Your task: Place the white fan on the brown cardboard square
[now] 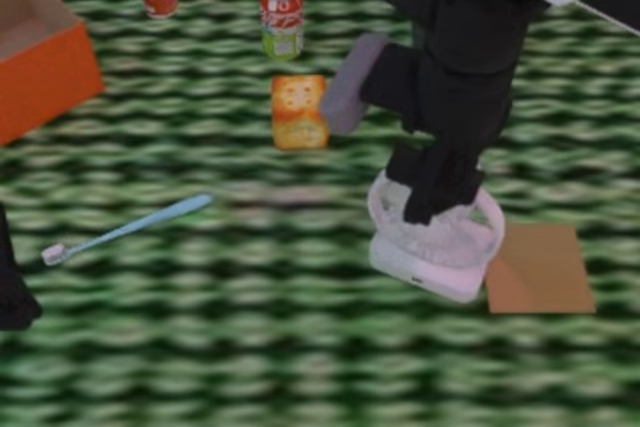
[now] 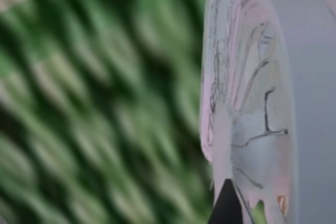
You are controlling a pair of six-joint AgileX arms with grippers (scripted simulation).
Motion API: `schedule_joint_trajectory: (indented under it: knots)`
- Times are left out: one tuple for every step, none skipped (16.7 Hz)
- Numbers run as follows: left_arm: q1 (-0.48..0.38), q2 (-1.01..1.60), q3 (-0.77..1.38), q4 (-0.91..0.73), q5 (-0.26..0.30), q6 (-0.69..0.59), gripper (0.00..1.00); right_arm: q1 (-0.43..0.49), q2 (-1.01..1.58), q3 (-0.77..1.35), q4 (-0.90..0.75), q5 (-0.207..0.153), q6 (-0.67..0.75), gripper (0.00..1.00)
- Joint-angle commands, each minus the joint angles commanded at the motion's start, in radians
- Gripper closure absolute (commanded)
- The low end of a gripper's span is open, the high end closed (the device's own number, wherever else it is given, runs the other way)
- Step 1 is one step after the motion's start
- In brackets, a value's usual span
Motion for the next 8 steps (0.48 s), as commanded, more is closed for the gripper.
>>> schedule_joint_trajectory:
  knots:
    - [0.000, 0.000, 0.000, 0.000, 0.000, 0.000, 0.00, -0.016, -0.011, -0.017, 0.004, 0.000, -0.043, 1.00]
    - [0.000, 0.000, 0.000, 0.000, 0.000, 0.000, 0.00, -0.035, -0.025, -0.036, 0.009, -0.001, -0.094, 1.00]
    - [0.000, 0.000, 0.000, 0.000, 0.000, 0.000, 0.00, -0.057, -0.041, -0.058, 0.015, -0.001, -0.152, 1.00]
    - [0.000, 0.000, 0.000, 0.000, 0.000, 0.000, 0.00, -0.080, -0.059, -0.082, 0.022, -0.001, -0.215, 1.00]
    - [0.000, 0.000, 0.000, 0.000, 0.000, 0.000, 0.00, -0.105, -0.078, -0.108, 0.030, -0.002, -0.283, 1.00]
    - [0.000, 0.000, 0.000, 0.000, 0.000, 0.000, 0.00, -0.130, -0.098, -0.135, 0.038, -0.002, -0.352, 1.00]
    - [0.000, 0.000, 0.000, 0.000, 0.000, 0.000, 0.00, -0.156, -0.118, -0.162, 0.046, -0.003, -0.421, 1.00]
    - [0.000, 0.000, 0.000, 0.000, 0.000, 0.000, 0.00, -0.181, -0.138, -0.190, 0.054, -0.003, -0.488, 1.00]
